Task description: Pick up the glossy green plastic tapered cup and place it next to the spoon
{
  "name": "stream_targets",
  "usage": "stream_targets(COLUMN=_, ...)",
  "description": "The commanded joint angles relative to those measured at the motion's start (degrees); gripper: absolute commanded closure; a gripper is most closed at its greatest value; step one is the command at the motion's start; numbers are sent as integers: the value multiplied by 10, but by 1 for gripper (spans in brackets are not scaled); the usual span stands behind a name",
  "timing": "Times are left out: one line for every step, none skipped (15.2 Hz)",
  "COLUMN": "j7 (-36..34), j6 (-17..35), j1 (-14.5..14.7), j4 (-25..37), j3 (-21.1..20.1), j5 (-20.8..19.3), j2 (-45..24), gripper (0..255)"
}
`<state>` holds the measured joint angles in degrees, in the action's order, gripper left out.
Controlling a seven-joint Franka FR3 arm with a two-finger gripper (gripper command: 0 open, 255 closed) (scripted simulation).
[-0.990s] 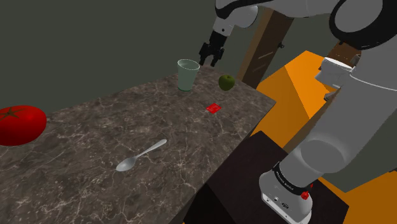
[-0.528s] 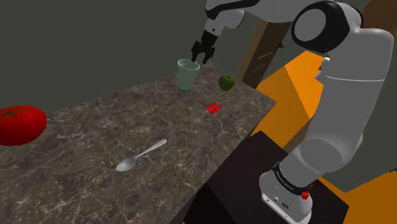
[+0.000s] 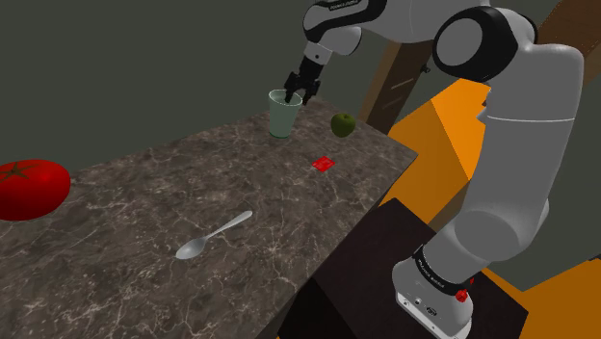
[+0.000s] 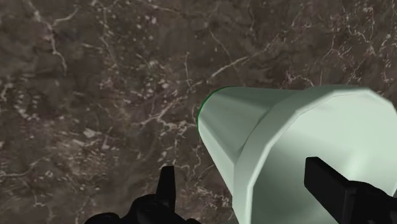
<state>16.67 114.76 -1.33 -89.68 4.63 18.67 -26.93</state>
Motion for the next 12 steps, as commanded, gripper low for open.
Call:
stream_targets(j7=0, j6=2, j1=0, j4=-2, j3=0, j5=0, j2=0, gripper=0)
stream_targets(j7=0, j6=2, j1=0, j4=-2, j3=0, j5=0, j2=0, gripper=0)
stream_targets(j7=0, j6=2, j1=0, j4=-2, j3=0, j5=0, j2=0, gripper=0)
stream_targets(j7=0, j6=2, j1=0, j4=-2, j3=0, j5=0, j2=0, gripper=0)
stream_targets(j7=0, j6=2, j1=0, j4=-2, j3=0, j5=0, j2=0, gripper=0)
stream_targets(j7=0, j6=2, j1=0, j4=-2, j3=0, j5=0, j2=0, gripper=0)
stream_targets(j7=0, j6=2, j1=0, j4=-2, j3=0, j5=0, j2=0, gripper=255)
stream_targets(j7=0, j6=2, j1=0, j4=-2, j3=0, j5=0, j2=0, gripper=255)
stream_targets(j7=0, j6=2, j1=0, j4=-2, j3=0, j5=0, j2=0, gripper=255)
stream_targets(j7=0, j6=2, j1=0, j4=-2, j3=0, j5=0, j2=0, gripper=255)
stream_targets(j7=0, j6=2, j1=0, j4=-2, j3=0, j5=0, j2=0, gripper=255)
stream_targets(j7=0, j6=2, j1=0, j4=-2, j3=0, j5=0, j2=0, gripper=255)
